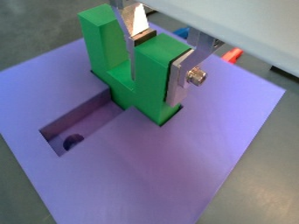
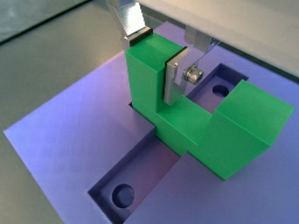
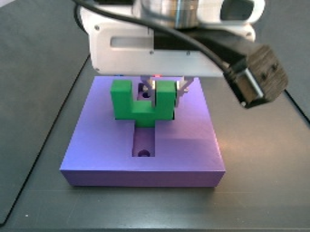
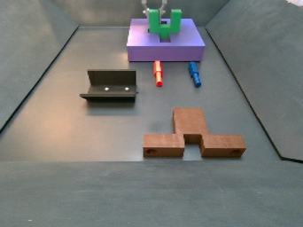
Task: Pick up the green object. Move up. Move to above the board. Insert the green object.
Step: Insert the green object.
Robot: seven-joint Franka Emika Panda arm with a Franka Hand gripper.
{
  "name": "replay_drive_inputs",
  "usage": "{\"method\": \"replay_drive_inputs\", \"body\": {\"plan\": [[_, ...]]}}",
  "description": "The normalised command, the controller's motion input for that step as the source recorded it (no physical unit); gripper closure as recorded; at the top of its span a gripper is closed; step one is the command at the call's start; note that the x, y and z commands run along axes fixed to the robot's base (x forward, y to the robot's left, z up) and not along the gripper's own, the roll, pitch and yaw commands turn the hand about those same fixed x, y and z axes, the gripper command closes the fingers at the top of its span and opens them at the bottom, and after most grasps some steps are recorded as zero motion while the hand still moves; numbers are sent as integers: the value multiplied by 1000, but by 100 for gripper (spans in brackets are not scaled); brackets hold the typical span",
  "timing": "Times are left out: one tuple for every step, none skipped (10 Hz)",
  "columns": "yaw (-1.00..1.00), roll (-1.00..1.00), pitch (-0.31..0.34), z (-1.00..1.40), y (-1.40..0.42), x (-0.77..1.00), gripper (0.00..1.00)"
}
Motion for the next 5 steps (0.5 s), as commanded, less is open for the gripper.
{"method": "replay_drive_inputs", "body": {"plan": [[0,34,11,-1000,0,0,100],[-86,0,16,-726,-6,49,100],[-60,0,33,-480,-9,77,100],[0,0,0,-23,0,0,100],[0,0,0,0,0,0,100]]}}
